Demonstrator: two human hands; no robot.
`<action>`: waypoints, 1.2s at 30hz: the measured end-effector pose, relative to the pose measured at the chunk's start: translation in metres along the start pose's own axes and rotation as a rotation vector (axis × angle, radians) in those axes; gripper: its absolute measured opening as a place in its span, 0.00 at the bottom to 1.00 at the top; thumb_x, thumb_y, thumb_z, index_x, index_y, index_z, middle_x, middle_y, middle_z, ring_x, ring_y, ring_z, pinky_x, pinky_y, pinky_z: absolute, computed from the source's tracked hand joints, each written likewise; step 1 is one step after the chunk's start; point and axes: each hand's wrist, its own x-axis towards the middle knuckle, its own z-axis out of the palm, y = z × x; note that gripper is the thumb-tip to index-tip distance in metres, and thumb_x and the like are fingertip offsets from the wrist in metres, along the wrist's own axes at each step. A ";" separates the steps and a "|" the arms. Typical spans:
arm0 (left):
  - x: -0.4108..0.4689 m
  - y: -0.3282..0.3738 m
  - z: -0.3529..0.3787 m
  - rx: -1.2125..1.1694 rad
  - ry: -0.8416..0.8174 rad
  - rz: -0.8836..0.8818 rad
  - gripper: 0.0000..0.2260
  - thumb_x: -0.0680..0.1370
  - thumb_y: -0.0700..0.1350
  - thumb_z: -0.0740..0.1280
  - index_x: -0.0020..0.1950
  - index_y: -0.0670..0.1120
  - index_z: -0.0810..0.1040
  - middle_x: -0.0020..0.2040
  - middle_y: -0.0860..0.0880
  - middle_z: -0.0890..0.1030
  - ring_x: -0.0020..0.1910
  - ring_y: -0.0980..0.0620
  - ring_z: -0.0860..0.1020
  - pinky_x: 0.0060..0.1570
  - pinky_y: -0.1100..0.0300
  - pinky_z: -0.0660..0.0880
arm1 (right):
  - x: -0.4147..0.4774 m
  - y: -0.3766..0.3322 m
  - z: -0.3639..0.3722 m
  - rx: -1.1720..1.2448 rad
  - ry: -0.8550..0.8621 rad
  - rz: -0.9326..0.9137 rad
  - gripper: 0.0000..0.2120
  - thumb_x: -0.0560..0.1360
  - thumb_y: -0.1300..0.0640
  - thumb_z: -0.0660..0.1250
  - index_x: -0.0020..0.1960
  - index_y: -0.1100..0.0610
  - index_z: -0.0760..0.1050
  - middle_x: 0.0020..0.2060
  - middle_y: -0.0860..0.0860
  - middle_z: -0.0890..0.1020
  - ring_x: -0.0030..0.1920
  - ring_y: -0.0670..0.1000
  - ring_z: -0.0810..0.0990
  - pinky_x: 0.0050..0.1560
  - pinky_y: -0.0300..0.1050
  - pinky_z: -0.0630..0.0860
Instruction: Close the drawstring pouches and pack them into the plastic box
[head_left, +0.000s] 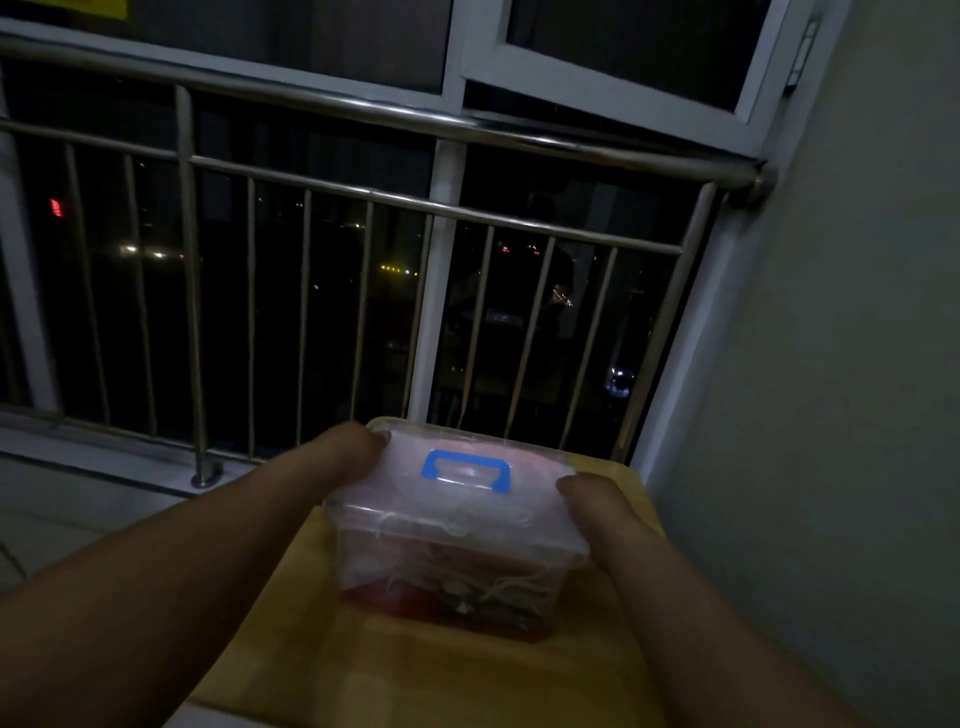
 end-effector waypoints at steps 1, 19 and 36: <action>0.003 -0.002 0.000 -0.078 -0.019 -0.004 0.22 0.86 0.56 0.58 0.63 0.38 0.78 0.56 0.37 0.81 0.55 0.40 0.81 0.61 0.46 0.78 | 0.001 0.001 0.001 0.042 -0.013 0.023 0.12 0.82 0.52 0.65 0.55 0.61 0.77 0.52 0.60 0.81 0.53 0.61 0.80 0.63 0.56 0.79; -0.028 0.017 -0.005 0.164 0.023 -0.018 0.16 0.86 0.48 0.60 0.62 0.37 0.78 0.52 0.42 0.81 0.53 0.44 0.81 0.55 0.53 0.78 | -0.014 0.010 0.006 -0.342 0.290 -0.281 0.10 0.81 0.53 0.67 0.56 0.59 0.80 0.46 0.54 0.81 0.43 0.52 0.77 0.35 0.43 0.69; -0.023 0.048 0.027 0.686 0.220 0.095 0.07 0.81 0.42 0.67 0.58 0.43 0.80 0.45 0.46 0.77 0.45 0.47 0.79 0.49 0.54 0.80 | 0.006 -0.008 -0.006 -0.678 0.282 -0.484 0.09 0.81 0.62 0.62 0.58 0.59 0.78 0.54 0.57 0.83 0.53 0.57 0.81 0.45 0.43 0.71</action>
